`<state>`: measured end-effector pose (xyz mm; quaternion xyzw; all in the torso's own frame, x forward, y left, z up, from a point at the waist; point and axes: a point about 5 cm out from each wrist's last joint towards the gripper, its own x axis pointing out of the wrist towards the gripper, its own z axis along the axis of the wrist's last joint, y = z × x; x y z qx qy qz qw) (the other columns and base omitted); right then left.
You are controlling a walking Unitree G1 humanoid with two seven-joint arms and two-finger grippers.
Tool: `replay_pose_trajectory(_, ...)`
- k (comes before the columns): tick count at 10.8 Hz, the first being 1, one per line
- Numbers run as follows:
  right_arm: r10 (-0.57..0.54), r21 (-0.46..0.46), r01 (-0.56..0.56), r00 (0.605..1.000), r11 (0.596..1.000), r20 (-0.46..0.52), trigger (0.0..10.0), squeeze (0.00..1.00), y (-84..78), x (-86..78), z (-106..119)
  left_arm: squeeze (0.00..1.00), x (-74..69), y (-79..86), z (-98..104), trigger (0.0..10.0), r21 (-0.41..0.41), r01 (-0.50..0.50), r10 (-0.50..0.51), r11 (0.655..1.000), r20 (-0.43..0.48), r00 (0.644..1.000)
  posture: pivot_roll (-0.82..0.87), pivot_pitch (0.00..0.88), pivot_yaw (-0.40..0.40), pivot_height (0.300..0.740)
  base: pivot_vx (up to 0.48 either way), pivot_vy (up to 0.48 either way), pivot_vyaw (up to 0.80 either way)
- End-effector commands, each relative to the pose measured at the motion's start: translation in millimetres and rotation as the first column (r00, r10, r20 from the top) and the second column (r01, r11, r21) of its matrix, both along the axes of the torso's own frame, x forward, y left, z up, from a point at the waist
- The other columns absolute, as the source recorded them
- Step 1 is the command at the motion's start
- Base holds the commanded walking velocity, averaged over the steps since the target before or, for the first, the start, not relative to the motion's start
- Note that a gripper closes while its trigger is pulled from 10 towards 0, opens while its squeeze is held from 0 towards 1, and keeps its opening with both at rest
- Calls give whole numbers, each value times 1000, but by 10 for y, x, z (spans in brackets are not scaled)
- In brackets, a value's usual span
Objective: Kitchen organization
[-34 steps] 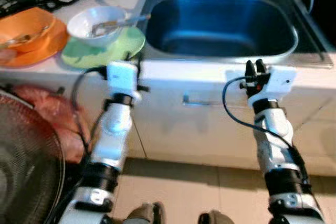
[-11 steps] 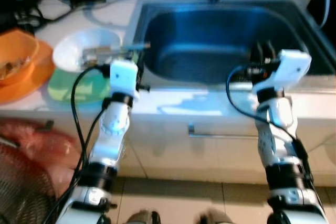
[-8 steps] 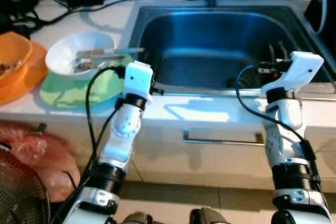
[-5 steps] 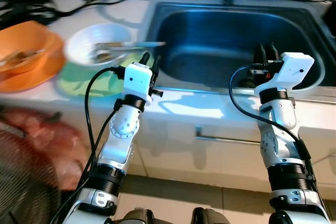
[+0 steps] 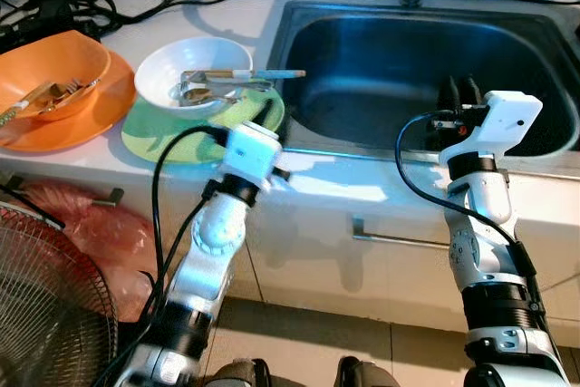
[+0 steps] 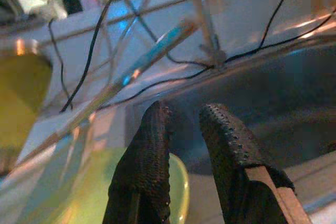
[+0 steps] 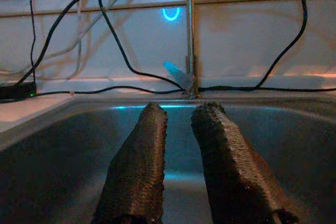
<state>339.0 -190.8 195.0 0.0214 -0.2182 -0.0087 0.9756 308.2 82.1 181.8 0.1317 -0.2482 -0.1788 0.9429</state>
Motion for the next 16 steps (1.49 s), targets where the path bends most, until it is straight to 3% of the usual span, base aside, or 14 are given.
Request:
replay_pose_trajectory(1, -5, 3, 5, 1000, 1000, -11, 10000, 0, -13, -12, -46, 0, -56, -30, -1, 10000, 38, 23, -23, 999, 6, 1000, 37, 142, 66, 740, 0, 0, 0)
replay_pose_trajectory(4, 4, 10, -4, 1000, 1000, -30, 10000, 0, 22, 13, -91, 0, -310, 92, -132, 10000, 152, 1, 2, 988, -17, 1000, 67, 162, 59, 740, 0, 0, 0)
replay_pose_trajectory(5, 6, 12, -5, 999, 1000, -35, 10000, 0, 20, 17, -99, 0, -348, 144, -95, 10000, 181, -34, 33, 983, 10, 999, 72, 167, 53, 740, 0, 0, 0)
replay_pose_trajectory(9, 27, 11, -26, 998, 1000, -48, 10000, 0, 66, 48, -128, 0, -410, 396, 63, 10000, 256, -159, 142, 954, 82, 986, 96, 178, 40, 740, 0, 0, 0)
replay_pose_trajectory(12, 23, 8, -23, 999, 1000, -48, 10000, 0, 29, 38, -128, 0, -503, 497, 25, 10000, 281, -185, 169, 942, 80, 982, 88, 178, 39, 740, 0, 0, 0)
replay_pose_trajectory(16, 34, 12, -34, 998, 999, -48, 10000, 0, 74, 39, -150, 0, -573, 661, 148, 10000, 377, -229, 178, 898, 166, 970, 103, 162, 41, 740, 0, 0, 0)
